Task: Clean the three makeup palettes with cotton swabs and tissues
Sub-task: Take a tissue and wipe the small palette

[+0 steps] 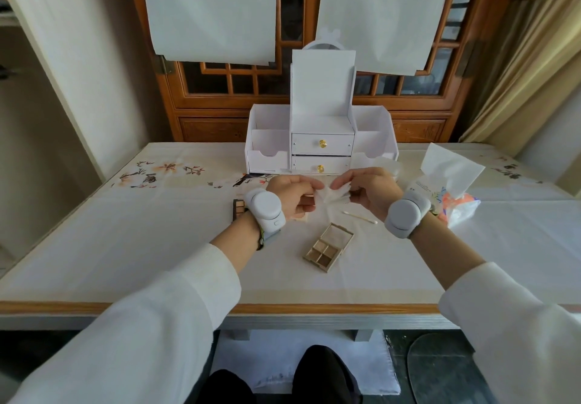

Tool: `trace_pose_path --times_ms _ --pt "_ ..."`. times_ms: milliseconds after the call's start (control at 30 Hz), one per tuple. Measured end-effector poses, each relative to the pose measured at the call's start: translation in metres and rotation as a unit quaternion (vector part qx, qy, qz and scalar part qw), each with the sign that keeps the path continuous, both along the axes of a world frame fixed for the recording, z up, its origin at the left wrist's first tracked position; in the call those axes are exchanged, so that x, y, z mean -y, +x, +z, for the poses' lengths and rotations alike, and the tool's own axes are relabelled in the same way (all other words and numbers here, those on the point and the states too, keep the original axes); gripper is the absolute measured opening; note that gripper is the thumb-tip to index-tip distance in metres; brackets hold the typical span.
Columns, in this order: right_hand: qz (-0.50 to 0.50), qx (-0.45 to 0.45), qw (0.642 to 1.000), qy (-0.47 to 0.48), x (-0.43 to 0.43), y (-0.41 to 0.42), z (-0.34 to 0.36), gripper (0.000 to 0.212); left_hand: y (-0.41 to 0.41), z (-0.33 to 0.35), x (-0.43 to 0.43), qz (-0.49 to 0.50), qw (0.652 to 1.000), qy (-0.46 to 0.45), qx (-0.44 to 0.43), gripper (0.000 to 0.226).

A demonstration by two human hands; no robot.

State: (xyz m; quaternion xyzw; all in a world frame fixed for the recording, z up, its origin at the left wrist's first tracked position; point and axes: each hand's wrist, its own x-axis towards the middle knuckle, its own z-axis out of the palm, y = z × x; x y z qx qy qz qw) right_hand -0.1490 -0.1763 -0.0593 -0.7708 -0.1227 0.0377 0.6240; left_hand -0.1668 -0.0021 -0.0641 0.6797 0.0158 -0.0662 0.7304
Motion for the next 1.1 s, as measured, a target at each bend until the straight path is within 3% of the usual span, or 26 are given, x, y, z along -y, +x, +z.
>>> trace_pose_path --times_ms 100,267,367,433,567,667,800,900,967,1100 --pt "-0.004 0.019 0.998 -0.067 0.000 0.001 -0.003 0.038 0.001 -0.001 0.001 -0.002 0.999 -0.022 -0.027 0.012" --pt "-0.037 -0.017 0.999 -0.002 -0.005 0.003 -0.006 0.011 0.003 -0.005 0.005 0.023 0.998 -0.043 -0.039 0.023" --pt "-0.046 -0.110 0.992 0.030 -0.004 0.004 -0.008 0.027 0.003 -0.005 0.009 0.029 0.995 -0.085 -0.047 0.026" --pt "-0.036 -0.117 0.992 0.043 -0.002 0.004 -0.011 0.022 0.003 -0.007 0.011 0.028 0.995 -0.083 -0.047 0.025" --pt "-0.068 -0.073 0.995 0.015 0.004 0.007 -0.018 0.018 0.004 -0.019 0.013 0.029 0.997 0.072 -0.025 0.028" --pt "-0.078 -0.089 0.991 -0.055 0.012 0.010 -0.023 0.028 0.000 -0.033 0.011 -0.024 0.970 0.242 -0.013 0.056" --pt "-0.080 -0.115 0.973 -0.184 0.014 0.013 -0.039 0.037 -0.008 -0.054 0.016 -0.068 0.883 0.464 -0.011 0.095" --pt "-0.091 -0.063 0.958 -0.265 0.010 0.015 -0.052 0.032 -0.009 -0.070 0.020 -0.108 0.805 0.584 0.000 0.110" --pt "-0.087 -0.020 0.948 -0.304 0.009 0.016 -0.059 0.033 -0.008 -0.077 0.017 -0.131 0.784 0.607 0.002 0.103" --pt "-0.061 0.036 0.924 -0.375 0.004 0.014 -0.062 0.034 -0.003 -0.080 0.007 -0.130 0.801 0.583 0.047 0.062"
